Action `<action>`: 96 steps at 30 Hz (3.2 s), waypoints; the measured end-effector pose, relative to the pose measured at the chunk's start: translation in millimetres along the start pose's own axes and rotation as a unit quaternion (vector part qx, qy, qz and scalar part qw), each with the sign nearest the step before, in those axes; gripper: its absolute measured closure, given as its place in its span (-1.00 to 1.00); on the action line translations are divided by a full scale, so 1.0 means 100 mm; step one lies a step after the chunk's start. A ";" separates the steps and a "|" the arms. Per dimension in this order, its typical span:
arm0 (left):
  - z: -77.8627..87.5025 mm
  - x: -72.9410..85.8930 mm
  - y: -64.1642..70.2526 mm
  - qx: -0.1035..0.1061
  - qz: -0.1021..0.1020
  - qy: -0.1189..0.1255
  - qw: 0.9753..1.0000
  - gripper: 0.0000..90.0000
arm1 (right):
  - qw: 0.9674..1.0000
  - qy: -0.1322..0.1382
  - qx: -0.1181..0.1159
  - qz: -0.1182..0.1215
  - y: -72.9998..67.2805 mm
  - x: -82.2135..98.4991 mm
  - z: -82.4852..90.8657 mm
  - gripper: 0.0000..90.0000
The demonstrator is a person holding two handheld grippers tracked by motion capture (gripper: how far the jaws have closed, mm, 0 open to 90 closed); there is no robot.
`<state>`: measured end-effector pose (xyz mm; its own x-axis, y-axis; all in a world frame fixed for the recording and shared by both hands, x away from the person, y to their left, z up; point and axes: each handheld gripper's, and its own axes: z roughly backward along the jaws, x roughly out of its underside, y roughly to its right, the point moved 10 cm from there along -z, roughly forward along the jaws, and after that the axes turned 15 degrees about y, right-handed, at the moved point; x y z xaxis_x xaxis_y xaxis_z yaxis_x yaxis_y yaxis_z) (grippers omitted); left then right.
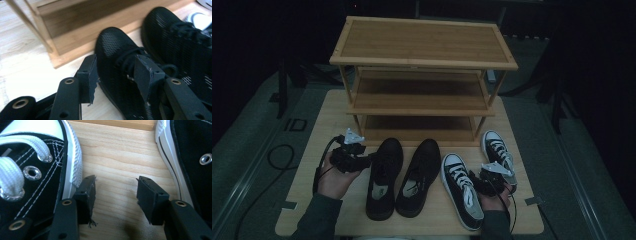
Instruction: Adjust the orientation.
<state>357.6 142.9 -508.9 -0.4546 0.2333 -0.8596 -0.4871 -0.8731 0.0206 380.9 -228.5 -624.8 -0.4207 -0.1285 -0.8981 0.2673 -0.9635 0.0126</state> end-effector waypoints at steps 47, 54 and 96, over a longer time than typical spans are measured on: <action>-0.21 0.51 0.28 -0.034 -0.018 -0.090 0.995 0.84 | 1.000 0.000 0.000 0.001 0.00 0.00 0.00 0.09; -0.23 0.47 0.19 -0.034 0.024 -0.066 0.997 0.95 | 1.000 0.000 0.000 0.000 0.00 0.00 0.00 0.09; -0.44 0.05 -0.11 -0.047 0.031 -0.021 0.998 0.96 | 1.000 0.000 0.000 0.000 0.00 0.00 0.00 0.09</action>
<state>393.7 135.2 -535.7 -0.5143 0.1935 -0.8355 -0.3856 -0.9223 0.0238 380.9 -228.5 -624.8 -0.4208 -0.1286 -0.8980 0.2672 -0.9636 0.0128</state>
